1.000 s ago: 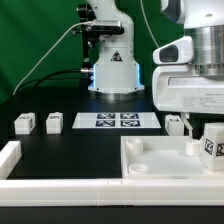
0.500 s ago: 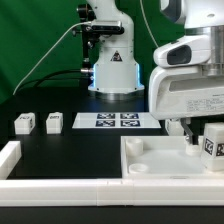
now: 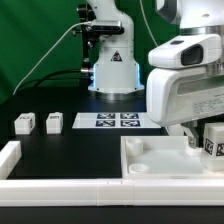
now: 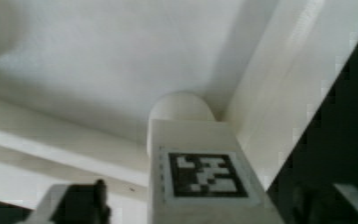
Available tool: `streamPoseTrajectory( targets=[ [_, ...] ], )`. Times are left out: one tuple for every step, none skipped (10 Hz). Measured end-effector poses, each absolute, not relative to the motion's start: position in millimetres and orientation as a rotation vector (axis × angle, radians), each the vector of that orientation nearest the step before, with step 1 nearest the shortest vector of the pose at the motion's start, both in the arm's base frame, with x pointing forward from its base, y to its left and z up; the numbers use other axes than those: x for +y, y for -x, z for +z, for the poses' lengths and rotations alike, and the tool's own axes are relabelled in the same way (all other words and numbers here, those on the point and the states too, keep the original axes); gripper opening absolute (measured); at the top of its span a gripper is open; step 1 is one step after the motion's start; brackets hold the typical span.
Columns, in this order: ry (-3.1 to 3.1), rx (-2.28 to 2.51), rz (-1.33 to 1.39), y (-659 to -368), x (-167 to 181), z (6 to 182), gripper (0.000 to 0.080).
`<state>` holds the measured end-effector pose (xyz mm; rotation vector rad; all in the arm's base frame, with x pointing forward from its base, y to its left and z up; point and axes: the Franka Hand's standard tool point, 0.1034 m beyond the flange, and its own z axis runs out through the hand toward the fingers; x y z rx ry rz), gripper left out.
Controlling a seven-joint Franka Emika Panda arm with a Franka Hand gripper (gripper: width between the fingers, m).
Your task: Assemble one leg
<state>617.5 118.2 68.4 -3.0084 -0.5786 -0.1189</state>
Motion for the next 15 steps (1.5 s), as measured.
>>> streamPoseTrajectory(
  targets=[
    [3.008,-0.578,-0.119,-617.5,118.1,68.4,0.0391],
    [3.009,-0.577,-0.12,-617.7,117.4,68.4,0.0293],
    [3.009,-0.577,-0.12,-617.7,117.4,68.4,0.0293],
    [3.015,-0.539,-0.118,-617.7,117.6,68.4,0.0293],
    [3.022,-0.491,-0.116,-617.7,117.5,68.4,0.0293],
    [3.022,-0.497,-0.116,-617.7,117.4,68.4,0.0293],
    [3.033,-0.38,-0.112,-617.7,117.9,68.4,0.0293],
    [3.045,-0.217,-0.105,-617.6,118.1,68.4,0.0293],
    [3.045,-0.024,-0.096,-617.7,118.2,68.5,0.0293],
    [3.037,0.144,-0.089,-617.9,118.1,68.5,0.0294],
    [3.013,0.351,-0.087,-618.0,118.2,68.1,0.0294],
    [2.979,0.542,-0.081,-618.4,118.1,68.2,0.0294],
    [2.952,0.664,-0.074,-618.6,118.3,68.3,0.0294],
    [2.88,0.914,-0.06,-618.7,117.9,68.3,0.0294],
    [2.828,1.064,-0.052,-618.8,117.8,68.4,0.0294]
  ],
)
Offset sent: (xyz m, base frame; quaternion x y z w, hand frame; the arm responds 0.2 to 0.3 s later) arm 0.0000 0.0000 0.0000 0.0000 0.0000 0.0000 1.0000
